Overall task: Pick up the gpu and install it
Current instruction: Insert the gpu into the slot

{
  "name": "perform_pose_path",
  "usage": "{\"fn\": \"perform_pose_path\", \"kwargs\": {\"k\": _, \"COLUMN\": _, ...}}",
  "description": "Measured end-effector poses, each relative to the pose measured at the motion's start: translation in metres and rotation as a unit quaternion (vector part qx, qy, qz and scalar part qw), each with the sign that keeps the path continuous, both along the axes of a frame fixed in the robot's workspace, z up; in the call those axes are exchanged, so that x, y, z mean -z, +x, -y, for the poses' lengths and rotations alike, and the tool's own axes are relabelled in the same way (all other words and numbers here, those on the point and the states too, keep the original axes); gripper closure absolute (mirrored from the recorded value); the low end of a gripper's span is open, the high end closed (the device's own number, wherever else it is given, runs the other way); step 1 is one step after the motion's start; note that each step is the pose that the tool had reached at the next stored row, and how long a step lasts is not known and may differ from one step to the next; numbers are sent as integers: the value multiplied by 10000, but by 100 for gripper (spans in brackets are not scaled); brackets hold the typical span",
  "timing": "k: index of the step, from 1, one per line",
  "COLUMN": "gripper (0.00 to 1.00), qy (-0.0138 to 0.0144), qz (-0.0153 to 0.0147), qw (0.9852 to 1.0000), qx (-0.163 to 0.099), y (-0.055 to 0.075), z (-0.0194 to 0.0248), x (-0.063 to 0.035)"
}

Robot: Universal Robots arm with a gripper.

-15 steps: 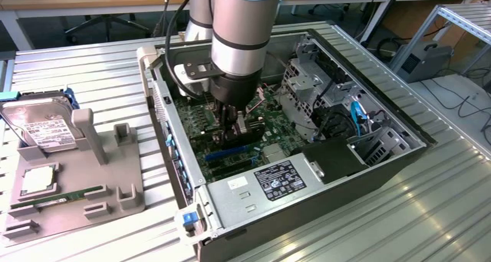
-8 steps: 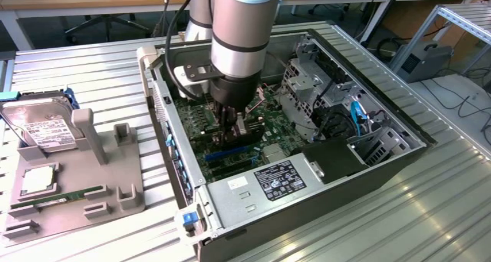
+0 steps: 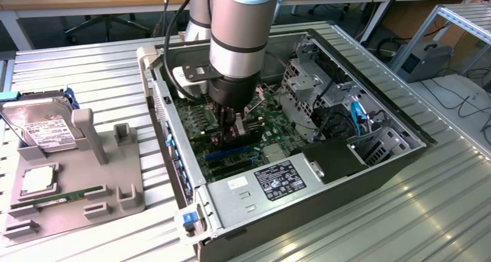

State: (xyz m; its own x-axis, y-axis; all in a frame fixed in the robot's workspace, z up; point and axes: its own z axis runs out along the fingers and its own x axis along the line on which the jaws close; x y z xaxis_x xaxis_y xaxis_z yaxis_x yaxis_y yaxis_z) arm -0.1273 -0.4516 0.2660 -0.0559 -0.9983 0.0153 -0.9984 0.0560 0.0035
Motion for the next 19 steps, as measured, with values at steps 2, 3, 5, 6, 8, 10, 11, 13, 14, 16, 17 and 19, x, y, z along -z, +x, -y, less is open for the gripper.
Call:
{"fn": "perform_pose_path", "kwargs": {"k": 2, "gripper": 73, "qy": 0, "qz": 1, "qw": 10000, "qx": 1, "y": -8, "z": 0, "x": 1}}
{"fn": "perform_pose_path", "kwargs": {"k": 3, "gripper": 73, "qy": 0, "qz": 1, "qw": 10000, "qx": 0, "y": -13, "z": 0, "x": 1}}
{"fn": "perform_pose_path", "kwargs": {"k": 5, "gripper": 73, "qy": 0, "qz": 0, "qw": 10000, "qx": 0, "y": -21, "z": 0, "x": 1}}
{"fn": "perform_pose_path", "kwargs": {"k": 6, "gripper": 73, "qy": 0, "qz": 0, "qw": 10000, "qx": 0, "y": -24, "z": 0, "x": 1}}
{"fn": "perform_pose_path", "kwargs": {"k": 8, "gripper": 73, "qy": 0, "qz": 0, "qw": 10000, "qx": -1, "y": -24, "z": 0, "x": 1}}
{"fn": "perform_pose_path", "kwargs": {"k": 10, "gripper": 73, "qy": 0, "qz": 0, "qw": 10000, "qx": 0, "y": -25, "z": 0, "x": 1}}
{"fn": "perform_pose_path", "kwargs": {"k": 11, "gripper": 73, "qy": 0, "qz": 0, "qw": 10000, "qx": 0, "y": -25, "z": 0, "x": 1}}
{"fn": "perform_pose_path", "kwargs": {"k": 13, "gripper": 73, "qy": 0, "qz": 0, "qw": 10000, "qx": 0, "y": -26, "z": 0, "x": 39}}
{"fn": "perform_pose_path", "kwargs": {"k": 14, "gripper": 73, "qy": 0, "qz": 0, "qw": 10000, "qx": 0, "y": -26, "z": 0, "x": 40}}
{"fn": "perform_pose_path", "kwargs": {"k": 16, "gripper": 73, "qy": 0, "qz": 0, "qw": 10000, "qx": 0, "y": -26, "z": 0, "x": 44}}
{"fn": "perform_pose_path", "kwargs": {"k": 17, "gripper": 73, "qy": 0, "qz": 0, "qw": 10000, "qx": 0, "y": -26, "z": 0, "x": 46}}
{"fn": "perform_pose_path", "kwargs": {"k": 19, "gripper": 73, "qy": 0, "qz": 0, "qw": 10000, "qx": 0, "y": -26, "z": 0, "x": 48}}
